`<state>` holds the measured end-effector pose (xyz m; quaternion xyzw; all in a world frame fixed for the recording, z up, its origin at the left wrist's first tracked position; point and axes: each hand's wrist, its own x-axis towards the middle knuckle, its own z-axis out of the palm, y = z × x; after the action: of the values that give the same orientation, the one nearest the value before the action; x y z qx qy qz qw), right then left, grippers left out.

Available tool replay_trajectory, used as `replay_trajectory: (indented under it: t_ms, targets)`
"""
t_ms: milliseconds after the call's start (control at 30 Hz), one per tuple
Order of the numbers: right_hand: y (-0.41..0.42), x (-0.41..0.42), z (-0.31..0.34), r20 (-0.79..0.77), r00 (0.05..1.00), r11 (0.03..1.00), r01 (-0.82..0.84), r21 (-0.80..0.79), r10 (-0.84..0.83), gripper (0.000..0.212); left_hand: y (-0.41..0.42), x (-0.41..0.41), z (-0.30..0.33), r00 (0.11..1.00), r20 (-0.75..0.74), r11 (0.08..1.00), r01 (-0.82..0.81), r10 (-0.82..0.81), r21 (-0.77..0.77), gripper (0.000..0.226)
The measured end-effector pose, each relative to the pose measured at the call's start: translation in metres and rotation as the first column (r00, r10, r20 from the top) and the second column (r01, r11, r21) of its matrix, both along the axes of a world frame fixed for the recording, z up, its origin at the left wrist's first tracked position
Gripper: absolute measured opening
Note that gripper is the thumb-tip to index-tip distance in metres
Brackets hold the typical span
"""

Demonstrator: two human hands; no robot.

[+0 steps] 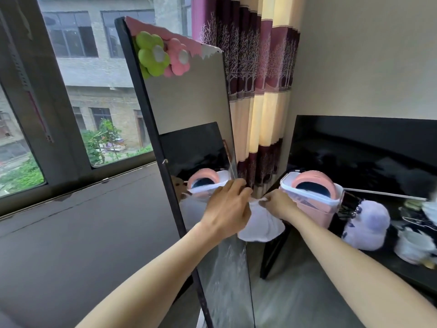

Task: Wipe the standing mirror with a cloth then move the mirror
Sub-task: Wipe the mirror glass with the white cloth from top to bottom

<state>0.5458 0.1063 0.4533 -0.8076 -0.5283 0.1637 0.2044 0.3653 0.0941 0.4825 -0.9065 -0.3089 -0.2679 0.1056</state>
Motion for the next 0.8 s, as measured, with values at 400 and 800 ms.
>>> replay_trajectory:
  t_ms: [400, 800]
  targets:
    - [-0.040, 0.010, 0.054, -0.269, 0.949, 0.918, -0.047, 0.394, 0.164, 0.025, 0.004, 0.026, -0.004, 0.945, 0.296, 0.659, 0.135, 0.139, -0.740, 0.053]
    - [-0.057, 0.016, 0.093, -0.516, 0.746, 0.811, -0.054, 0.583, 0.421, 0.029, 0.020, 0.031, 0.015, 0.844, 0.536, 0.483, 0.461, 0.020, -0.744, 0.100]
